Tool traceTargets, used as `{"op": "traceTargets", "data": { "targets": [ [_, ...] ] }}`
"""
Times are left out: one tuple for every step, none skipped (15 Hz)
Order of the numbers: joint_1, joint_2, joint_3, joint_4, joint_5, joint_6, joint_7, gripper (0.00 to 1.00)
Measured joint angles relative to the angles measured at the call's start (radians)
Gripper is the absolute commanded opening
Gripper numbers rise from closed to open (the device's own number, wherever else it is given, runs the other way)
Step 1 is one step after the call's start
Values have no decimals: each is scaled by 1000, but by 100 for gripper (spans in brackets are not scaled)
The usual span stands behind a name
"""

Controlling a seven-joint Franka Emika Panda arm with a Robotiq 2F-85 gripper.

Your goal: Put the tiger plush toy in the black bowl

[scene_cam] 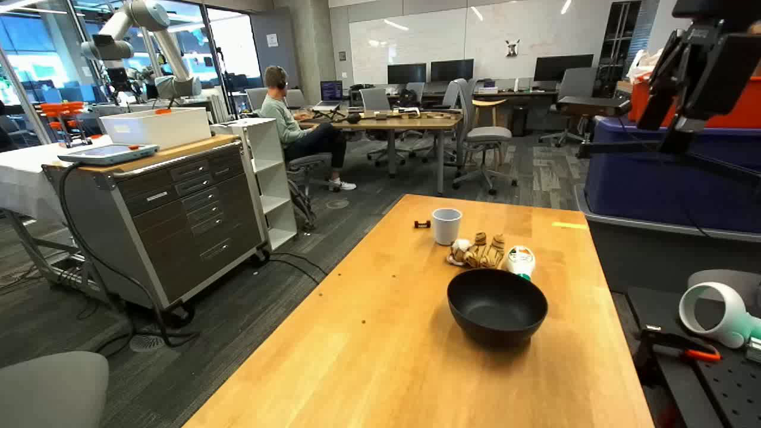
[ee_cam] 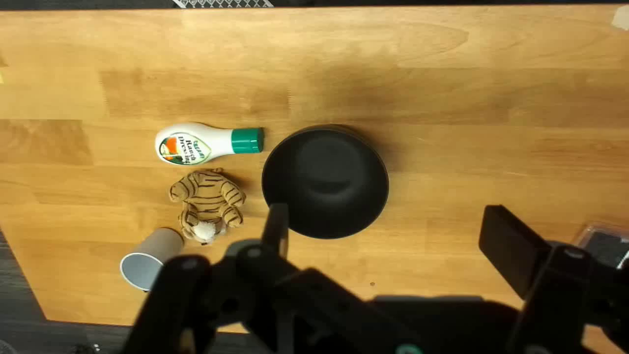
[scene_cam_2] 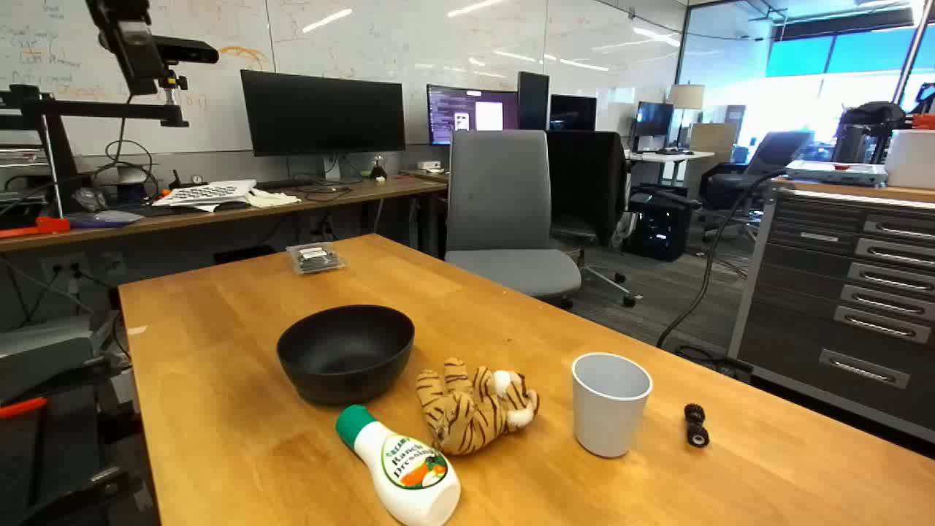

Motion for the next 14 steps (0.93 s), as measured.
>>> {"op": "traceTargets", "data": {
  "targets": [
    [0, 0, 0, 2, 0, 0, 0, 100],
    [0, -1, 0, 5, 0, 0, 0, 100],
    [0, -1, 0, 6, 0, 0, 0, 100],
    [0, -1, 0, 6, 0, 0, 0, 100],
    [0, -1, 0, 6, 0, 0, 0, 100],
    [0, -1, 0, 6, 0, 0, 0, 100],
    [0, -1, 0, 6, 0, 0, 0, 100],
    [0, -1, 0, 6, 0, 0, 0, 100],
    [0, -1, 0, 6, 0, 0, 0, 100],
    [0, -1, 0, 6, 0, 0, 0, 100],
    [0, -1, 0, 6, 0, 0, 0, 100],
    [0, -1, 0, 6, 0, 0, 0, 100],
    [0, -1, 0, 5, 0, 4, 0, 100],
    [0, 0, -2, 1, 0, 15, 1, 100]
  ]
}}
